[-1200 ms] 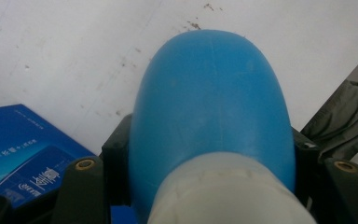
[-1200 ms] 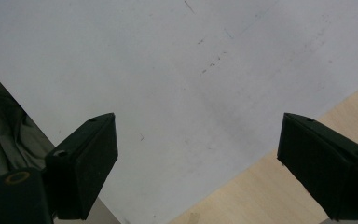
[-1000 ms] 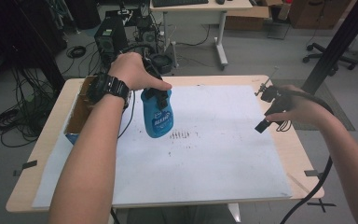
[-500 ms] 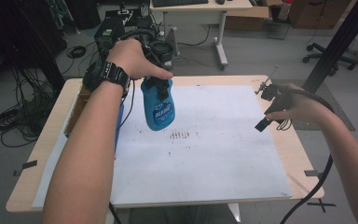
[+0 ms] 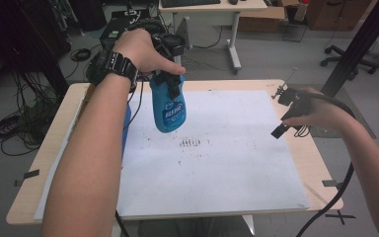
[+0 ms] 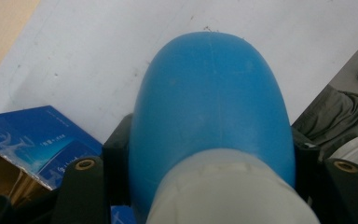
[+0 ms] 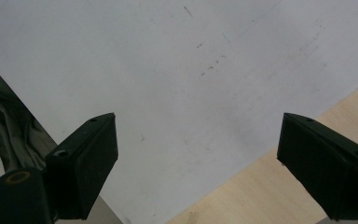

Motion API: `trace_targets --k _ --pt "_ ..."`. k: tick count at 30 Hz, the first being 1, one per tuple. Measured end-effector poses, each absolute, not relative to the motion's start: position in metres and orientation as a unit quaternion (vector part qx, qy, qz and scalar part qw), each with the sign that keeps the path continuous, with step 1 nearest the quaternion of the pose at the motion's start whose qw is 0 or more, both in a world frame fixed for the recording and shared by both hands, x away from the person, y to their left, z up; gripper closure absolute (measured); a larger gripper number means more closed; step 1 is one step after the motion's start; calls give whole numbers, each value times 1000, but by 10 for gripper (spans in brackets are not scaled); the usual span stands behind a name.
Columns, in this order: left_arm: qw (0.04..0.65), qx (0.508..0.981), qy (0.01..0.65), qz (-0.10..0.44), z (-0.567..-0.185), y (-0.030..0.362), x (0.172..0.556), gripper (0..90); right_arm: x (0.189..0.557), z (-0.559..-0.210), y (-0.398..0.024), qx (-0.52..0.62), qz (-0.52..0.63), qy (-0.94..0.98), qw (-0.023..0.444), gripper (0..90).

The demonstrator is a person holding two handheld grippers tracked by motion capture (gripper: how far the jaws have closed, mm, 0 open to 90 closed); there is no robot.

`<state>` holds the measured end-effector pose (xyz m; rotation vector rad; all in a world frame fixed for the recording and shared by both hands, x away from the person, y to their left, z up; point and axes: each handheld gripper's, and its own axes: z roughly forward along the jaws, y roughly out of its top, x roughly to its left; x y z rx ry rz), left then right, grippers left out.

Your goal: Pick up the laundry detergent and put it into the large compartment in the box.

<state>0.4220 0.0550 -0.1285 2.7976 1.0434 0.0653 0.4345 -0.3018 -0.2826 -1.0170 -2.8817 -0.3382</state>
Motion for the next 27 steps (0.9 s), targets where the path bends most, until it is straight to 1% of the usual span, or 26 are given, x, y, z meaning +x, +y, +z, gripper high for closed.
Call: trace_targets --k 27 --pt "71 930 361 20 -119 51 425 379 435 -284 -307 -329 -114 -937 36 122"
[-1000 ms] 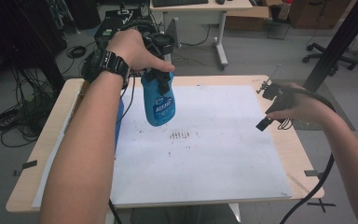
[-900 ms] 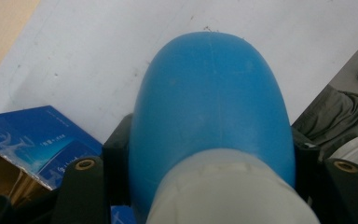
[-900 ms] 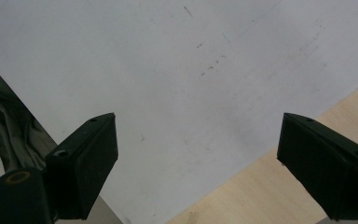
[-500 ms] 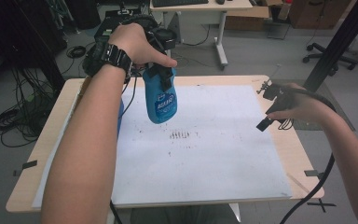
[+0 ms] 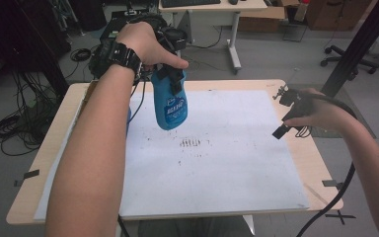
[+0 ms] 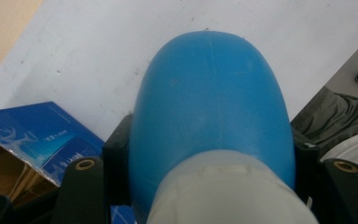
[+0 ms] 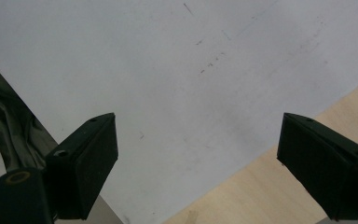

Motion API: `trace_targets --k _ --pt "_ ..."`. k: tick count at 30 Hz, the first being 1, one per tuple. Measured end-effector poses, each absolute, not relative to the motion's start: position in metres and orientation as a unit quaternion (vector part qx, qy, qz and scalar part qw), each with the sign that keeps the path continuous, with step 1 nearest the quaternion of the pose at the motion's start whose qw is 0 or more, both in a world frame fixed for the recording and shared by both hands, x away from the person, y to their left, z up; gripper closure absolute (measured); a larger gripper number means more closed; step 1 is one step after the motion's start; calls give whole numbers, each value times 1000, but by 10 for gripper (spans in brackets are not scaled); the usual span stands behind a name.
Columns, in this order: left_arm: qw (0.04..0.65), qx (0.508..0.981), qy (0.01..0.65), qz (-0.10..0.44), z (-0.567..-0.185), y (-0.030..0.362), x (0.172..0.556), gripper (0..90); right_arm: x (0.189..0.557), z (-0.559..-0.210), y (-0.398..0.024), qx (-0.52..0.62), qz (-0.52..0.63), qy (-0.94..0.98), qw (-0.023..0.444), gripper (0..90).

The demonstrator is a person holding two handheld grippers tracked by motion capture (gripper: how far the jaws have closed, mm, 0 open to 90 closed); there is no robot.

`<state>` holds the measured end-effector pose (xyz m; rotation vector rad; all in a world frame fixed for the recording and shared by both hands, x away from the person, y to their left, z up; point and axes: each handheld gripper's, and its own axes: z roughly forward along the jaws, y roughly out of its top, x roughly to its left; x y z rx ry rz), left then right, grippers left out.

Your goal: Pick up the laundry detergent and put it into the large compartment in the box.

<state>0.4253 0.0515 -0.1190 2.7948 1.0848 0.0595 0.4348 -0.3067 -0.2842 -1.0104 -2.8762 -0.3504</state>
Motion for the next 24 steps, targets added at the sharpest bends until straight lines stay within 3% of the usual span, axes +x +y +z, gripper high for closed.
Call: trace_targets --k 24 --pt "86 889 450 19 -115 71 434 379 438 -285 -310 -333 -111 -936 38 122"
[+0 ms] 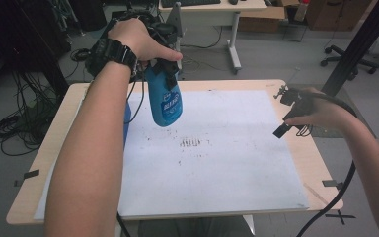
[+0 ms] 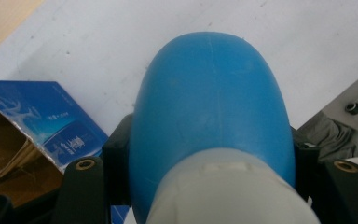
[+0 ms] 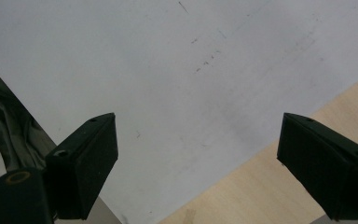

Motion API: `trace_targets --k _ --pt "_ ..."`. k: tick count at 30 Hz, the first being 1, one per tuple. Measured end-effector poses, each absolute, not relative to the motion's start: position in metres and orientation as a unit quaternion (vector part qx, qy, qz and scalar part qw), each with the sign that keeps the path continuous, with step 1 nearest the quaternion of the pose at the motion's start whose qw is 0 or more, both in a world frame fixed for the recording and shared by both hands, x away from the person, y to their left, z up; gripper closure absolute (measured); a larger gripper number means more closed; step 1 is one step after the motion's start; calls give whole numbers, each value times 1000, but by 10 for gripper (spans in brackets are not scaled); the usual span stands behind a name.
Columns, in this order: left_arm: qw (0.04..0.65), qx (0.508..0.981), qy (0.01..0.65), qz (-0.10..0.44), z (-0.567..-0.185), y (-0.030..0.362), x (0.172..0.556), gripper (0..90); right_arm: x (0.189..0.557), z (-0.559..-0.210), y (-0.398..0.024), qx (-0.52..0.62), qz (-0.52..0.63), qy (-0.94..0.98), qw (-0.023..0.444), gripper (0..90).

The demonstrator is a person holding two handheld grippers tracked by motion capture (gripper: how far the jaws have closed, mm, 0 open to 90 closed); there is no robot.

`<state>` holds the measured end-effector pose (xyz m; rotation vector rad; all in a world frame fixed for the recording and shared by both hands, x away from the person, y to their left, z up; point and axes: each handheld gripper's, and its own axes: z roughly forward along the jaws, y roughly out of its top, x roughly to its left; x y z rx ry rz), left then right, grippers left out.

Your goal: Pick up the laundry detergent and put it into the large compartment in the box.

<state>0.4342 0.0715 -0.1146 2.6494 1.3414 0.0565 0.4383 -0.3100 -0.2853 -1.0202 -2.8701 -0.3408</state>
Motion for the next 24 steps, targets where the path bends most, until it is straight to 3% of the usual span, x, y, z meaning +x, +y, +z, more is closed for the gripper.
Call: trace_targets --k 24 --pt "93 840 533 39 -107 109 437 379 440 -287 -314 -336 -109 -935 39 122"
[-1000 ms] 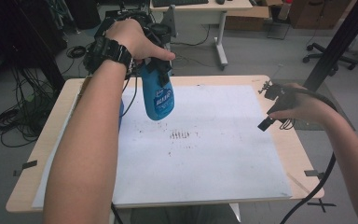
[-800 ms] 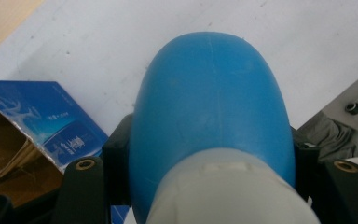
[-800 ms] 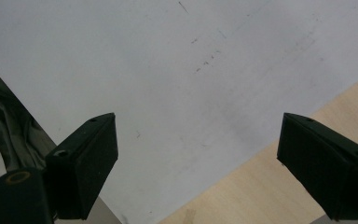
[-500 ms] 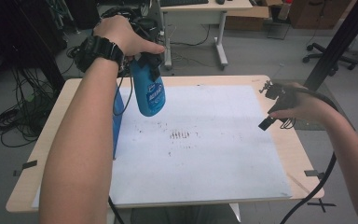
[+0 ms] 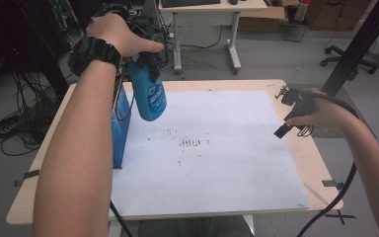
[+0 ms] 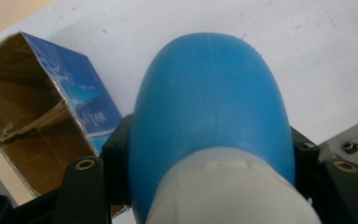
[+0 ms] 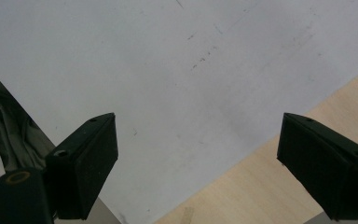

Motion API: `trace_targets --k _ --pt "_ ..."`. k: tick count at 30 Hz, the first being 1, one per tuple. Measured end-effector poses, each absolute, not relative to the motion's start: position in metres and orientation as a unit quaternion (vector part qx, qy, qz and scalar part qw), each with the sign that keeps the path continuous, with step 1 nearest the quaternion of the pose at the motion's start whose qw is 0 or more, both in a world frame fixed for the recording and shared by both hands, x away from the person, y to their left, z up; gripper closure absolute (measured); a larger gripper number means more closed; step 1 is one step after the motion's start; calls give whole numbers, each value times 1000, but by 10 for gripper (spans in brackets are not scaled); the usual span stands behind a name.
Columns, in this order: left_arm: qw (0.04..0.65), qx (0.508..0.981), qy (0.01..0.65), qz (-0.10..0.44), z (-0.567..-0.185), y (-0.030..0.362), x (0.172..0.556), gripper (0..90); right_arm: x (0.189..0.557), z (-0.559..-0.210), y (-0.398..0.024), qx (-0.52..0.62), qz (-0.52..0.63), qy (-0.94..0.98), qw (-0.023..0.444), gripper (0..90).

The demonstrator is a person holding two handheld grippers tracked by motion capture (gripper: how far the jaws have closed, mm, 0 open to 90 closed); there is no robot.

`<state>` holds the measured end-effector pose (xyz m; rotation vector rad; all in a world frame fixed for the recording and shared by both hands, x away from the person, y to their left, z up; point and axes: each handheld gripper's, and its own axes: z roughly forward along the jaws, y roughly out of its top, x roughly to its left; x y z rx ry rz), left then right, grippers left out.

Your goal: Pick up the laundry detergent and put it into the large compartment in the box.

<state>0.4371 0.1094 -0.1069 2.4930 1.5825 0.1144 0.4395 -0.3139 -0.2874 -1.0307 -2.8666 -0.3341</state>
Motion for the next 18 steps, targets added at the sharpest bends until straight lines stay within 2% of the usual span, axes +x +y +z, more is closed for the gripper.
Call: trace_targets --k 18 --pt "96 815 570 39 -106 136 436 380 440 -289 -314 -339 -108 -934 40 122"
